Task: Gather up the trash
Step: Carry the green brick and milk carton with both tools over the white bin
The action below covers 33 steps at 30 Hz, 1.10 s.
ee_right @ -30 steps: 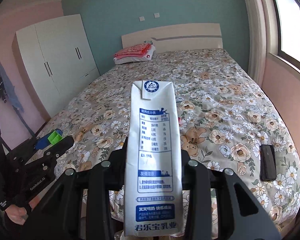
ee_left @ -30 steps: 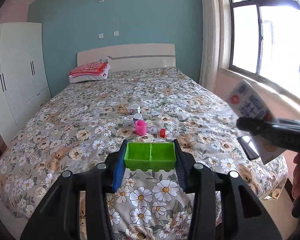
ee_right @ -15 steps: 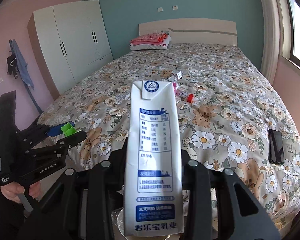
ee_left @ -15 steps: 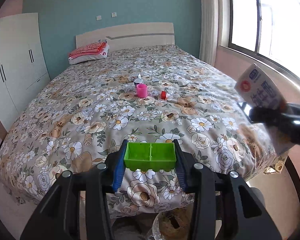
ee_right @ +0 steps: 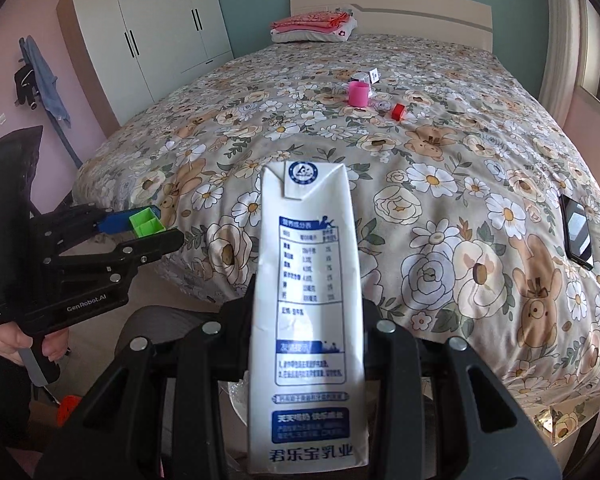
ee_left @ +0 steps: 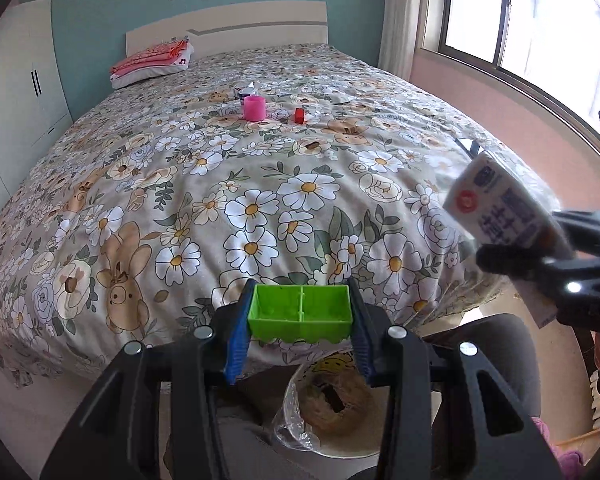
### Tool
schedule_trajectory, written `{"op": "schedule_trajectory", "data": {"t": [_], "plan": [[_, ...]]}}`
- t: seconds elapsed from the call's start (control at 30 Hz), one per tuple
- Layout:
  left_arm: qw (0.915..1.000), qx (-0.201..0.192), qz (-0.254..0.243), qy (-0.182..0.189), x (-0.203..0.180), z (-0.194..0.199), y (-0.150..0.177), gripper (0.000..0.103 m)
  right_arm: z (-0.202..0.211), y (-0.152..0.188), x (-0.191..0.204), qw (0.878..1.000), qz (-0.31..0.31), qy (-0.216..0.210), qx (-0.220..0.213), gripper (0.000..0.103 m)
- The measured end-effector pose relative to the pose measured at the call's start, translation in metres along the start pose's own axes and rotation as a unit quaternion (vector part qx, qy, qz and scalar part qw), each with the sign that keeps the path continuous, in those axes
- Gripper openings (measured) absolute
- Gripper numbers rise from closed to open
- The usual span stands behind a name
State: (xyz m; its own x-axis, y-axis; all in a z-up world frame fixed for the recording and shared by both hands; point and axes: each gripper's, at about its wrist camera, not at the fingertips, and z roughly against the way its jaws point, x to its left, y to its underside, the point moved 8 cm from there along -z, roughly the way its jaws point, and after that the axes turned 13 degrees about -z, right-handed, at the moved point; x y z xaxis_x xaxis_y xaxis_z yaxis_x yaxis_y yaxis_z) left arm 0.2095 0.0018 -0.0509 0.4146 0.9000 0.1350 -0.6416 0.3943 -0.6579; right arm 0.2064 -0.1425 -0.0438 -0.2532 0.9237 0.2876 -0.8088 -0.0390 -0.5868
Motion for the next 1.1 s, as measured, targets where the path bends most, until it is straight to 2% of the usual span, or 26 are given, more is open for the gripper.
{"op": "schedule_trajectory", "data": {"t": [0.5,1.1], "plan": [[0.9936,0.097,0.017,0.055,-0.031,-0.072,0.084,0.045,-0.071,0.092,-0.021,0.993,-0.009,0.013,0.115,0.037],[0.9774,0.182,0.032,0.103,-0.058,-0.138,0.147,0.045,-0.135,0.16,-0.032,0.975,-0.013,0.03,0.222,0.037]]}}
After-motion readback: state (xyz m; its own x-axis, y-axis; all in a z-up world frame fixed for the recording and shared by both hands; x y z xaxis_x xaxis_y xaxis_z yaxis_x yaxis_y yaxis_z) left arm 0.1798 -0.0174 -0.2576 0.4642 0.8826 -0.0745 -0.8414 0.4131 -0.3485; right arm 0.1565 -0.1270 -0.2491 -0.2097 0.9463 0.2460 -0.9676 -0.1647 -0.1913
